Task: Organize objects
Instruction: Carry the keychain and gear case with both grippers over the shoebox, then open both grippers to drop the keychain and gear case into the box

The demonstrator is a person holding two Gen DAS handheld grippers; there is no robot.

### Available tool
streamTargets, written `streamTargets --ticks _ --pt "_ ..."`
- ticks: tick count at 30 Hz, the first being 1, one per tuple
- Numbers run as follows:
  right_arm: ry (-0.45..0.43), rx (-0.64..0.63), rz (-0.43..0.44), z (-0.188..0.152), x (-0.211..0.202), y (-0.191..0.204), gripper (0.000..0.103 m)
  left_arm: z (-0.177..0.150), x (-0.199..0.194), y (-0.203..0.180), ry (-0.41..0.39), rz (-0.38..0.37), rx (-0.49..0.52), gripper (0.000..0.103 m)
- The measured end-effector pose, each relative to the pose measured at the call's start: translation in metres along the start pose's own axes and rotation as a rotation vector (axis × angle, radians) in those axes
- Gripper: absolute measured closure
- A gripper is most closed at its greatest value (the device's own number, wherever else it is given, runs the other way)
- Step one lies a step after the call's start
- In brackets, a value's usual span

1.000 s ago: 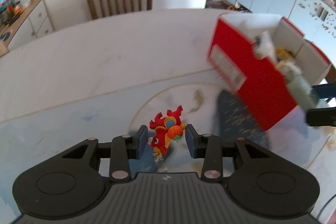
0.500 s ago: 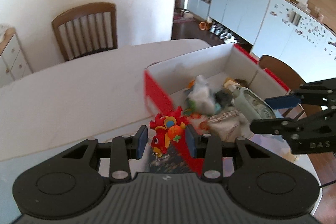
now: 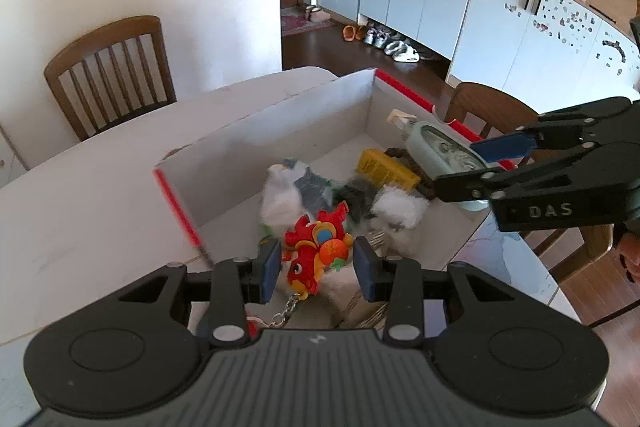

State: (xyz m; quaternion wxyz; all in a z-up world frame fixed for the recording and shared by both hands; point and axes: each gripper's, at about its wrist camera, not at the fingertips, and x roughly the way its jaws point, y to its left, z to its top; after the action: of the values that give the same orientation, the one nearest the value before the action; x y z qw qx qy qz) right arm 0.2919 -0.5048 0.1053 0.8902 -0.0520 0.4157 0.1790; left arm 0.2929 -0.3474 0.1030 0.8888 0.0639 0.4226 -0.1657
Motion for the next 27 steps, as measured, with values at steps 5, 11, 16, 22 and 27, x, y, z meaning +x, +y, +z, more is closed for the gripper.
streamTargets --ticks 5,11,16,22,27 --pt "0.027 0.003 0.0 0.005 0.018 -0.01 0.052 0.009 0.02 -0.014 0.022 -0.002 0.013 0.065" --pt "0.07 -0.02 0.002 0.006 0.04 -0.017 0.052 0.013 0.042 -0.023 0.055 -0.002 0.025 0.065" --pt "0.111 -0.037 0.008 0.007 0.059 -0.021 0.052 0.014 0.062 -0.023 0.097 -0.001 0.019 0.065" --pt "0.144 -0.049 0.018 0.003 0.074 -0.024 0.052 0.012 0.074 -0.022 0.125 -0.003 0.014 0.065" --pt "0.155 -0.05 0.032 0.002 0.08 -0.027 0.052 0.01 0.081 -0.02 0.142 -0.004 0.003 0.065"
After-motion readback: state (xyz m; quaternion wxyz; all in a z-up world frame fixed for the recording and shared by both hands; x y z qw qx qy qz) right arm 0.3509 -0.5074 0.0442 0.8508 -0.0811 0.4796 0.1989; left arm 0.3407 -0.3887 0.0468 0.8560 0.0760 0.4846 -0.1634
